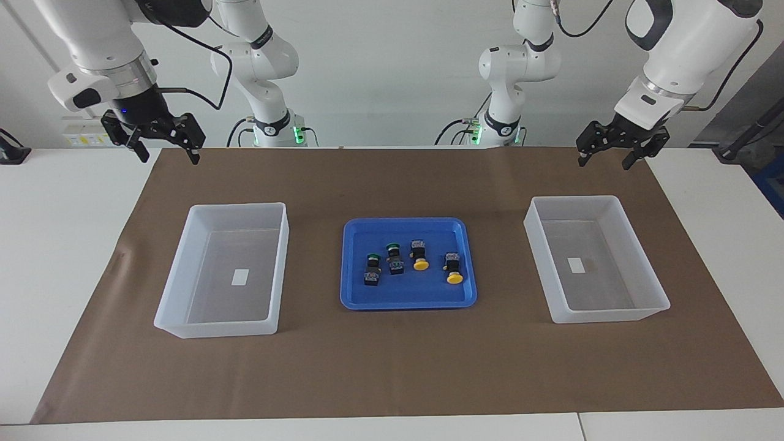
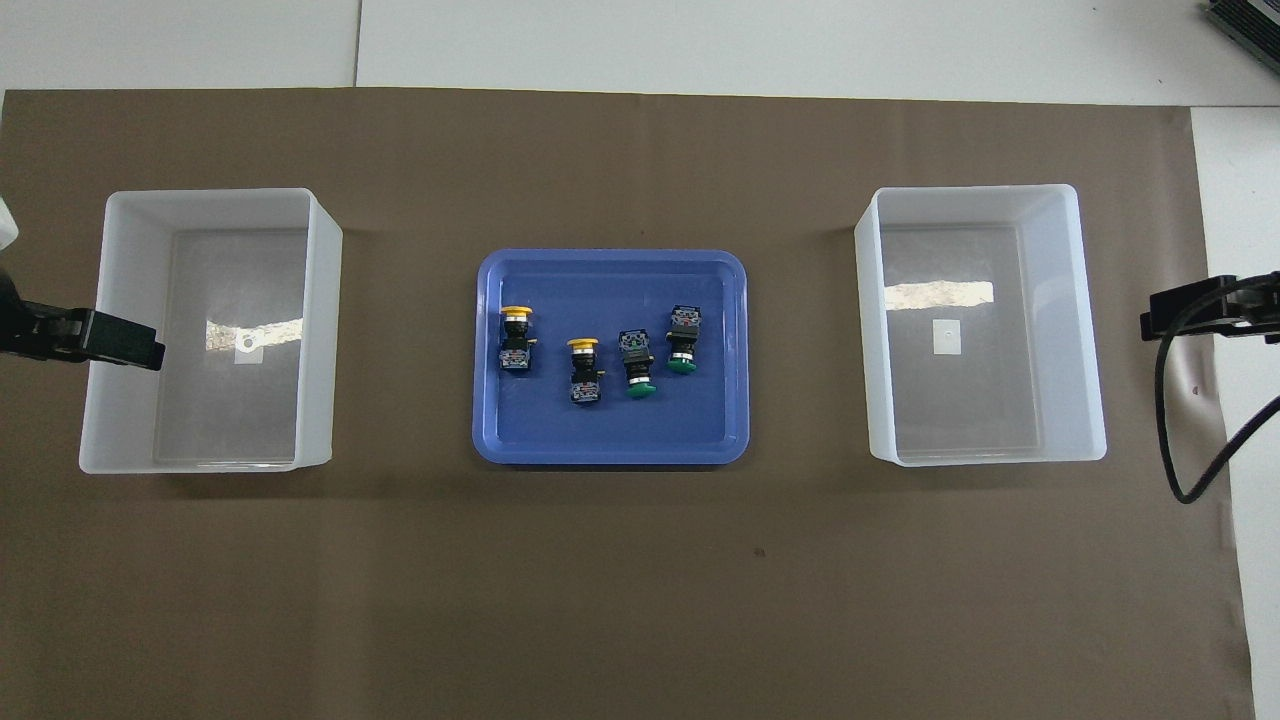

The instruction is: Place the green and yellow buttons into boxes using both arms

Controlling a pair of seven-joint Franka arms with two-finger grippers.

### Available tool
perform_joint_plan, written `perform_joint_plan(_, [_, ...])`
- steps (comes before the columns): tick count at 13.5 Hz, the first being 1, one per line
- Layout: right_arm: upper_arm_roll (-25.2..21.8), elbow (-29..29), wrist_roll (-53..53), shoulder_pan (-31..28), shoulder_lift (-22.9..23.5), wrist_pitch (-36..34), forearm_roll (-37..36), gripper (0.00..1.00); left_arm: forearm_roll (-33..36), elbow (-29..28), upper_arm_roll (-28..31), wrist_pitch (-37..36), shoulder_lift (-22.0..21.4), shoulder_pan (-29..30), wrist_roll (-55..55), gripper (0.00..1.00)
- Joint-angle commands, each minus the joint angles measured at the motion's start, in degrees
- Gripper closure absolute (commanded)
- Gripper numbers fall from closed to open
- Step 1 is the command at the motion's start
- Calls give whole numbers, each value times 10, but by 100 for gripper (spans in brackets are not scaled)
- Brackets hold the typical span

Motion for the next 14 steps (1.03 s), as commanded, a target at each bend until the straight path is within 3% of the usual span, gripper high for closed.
perform_joint_plan(1, [0, -21, -4, 1, -18, 1, 1, 0, 6, -11, -1, -6, -14, 4, -1, 0])
perform_joint_plan(7, [0, -26, -5, 1, -20, 3, 1, 0, 6, -30, -4, 3, -21, -19, -4, 0])
perform_joint_plan(11, [1, -38, 1, 14, -17, 17, 0, 0, 6, -153, -5, 164, -64, -64, -36, 0])
perform_joint_plan(14, [1, -71, 34, 37, -19, 68, 0, 0, 6, -190, -5, 226, -51, -114, -65, 0])
